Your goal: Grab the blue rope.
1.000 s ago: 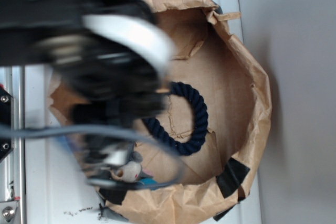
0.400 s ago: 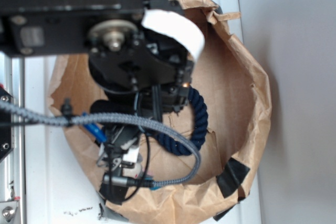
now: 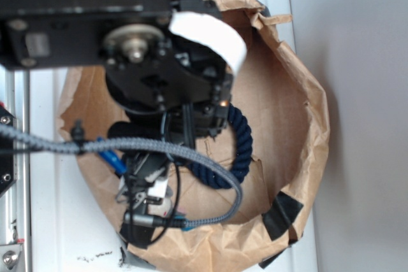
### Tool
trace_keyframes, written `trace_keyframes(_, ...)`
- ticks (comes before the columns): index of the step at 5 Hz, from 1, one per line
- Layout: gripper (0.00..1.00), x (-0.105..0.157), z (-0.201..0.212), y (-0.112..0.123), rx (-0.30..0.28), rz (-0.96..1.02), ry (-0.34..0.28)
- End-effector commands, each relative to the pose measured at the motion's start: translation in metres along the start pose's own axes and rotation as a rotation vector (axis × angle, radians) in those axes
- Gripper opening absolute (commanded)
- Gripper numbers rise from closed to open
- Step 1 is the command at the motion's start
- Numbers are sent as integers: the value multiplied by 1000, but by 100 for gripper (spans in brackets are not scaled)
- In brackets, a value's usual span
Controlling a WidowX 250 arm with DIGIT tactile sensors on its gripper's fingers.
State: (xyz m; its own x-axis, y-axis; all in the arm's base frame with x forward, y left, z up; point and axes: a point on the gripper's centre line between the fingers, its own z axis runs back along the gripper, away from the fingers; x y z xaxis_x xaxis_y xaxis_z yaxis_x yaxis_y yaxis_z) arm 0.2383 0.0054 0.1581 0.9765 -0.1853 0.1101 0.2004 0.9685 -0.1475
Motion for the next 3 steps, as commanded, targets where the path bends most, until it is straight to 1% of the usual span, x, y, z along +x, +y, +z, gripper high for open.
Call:
trace_keyframes(1, 100, 12, -1, 9, 19, 14, -77)
trace_keyframes(3, 100, 13, -25, 15, 32, 40, -138)
